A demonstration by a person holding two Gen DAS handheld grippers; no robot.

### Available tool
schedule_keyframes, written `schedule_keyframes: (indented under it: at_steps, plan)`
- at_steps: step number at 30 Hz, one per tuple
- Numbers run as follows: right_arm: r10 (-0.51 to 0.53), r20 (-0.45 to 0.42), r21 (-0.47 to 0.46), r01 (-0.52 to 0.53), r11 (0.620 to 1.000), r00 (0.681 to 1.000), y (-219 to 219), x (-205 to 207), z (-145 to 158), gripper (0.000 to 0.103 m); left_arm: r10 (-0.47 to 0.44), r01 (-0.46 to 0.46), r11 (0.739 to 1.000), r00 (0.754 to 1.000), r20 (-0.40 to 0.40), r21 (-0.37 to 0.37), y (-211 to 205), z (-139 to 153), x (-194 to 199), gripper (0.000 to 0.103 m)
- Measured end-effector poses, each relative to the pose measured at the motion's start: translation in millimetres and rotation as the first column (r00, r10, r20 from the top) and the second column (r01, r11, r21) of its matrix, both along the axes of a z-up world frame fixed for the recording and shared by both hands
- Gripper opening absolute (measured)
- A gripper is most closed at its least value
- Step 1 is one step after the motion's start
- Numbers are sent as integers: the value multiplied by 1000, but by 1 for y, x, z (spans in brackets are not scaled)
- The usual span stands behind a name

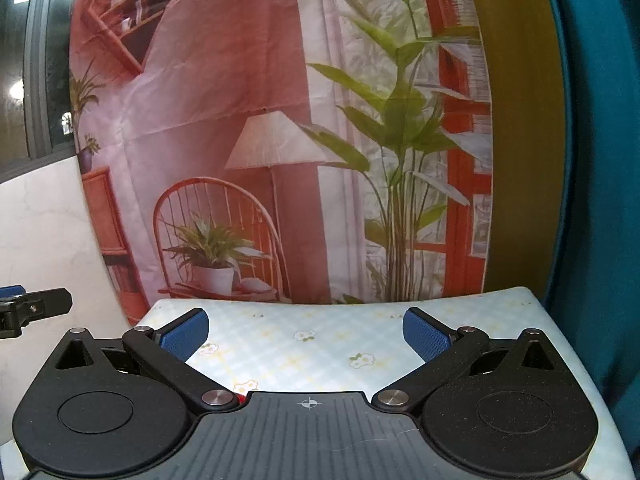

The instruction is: Organize plates and bowls

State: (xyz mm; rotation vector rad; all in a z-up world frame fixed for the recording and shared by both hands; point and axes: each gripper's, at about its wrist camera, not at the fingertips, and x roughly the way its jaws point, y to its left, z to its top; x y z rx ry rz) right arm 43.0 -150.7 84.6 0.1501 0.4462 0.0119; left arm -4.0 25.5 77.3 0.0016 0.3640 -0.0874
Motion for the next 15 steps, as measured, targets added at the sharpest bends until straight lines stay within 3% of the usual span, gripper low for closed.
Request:
schedule_keyframes:
  at_steps: [15]
  plan:
    - [6, 2, -14, -6, 1000, 1000, 1, -2, 2, 103, -4, 4, 1000, 1000, -13, -4, 4, 0, 1, 103]
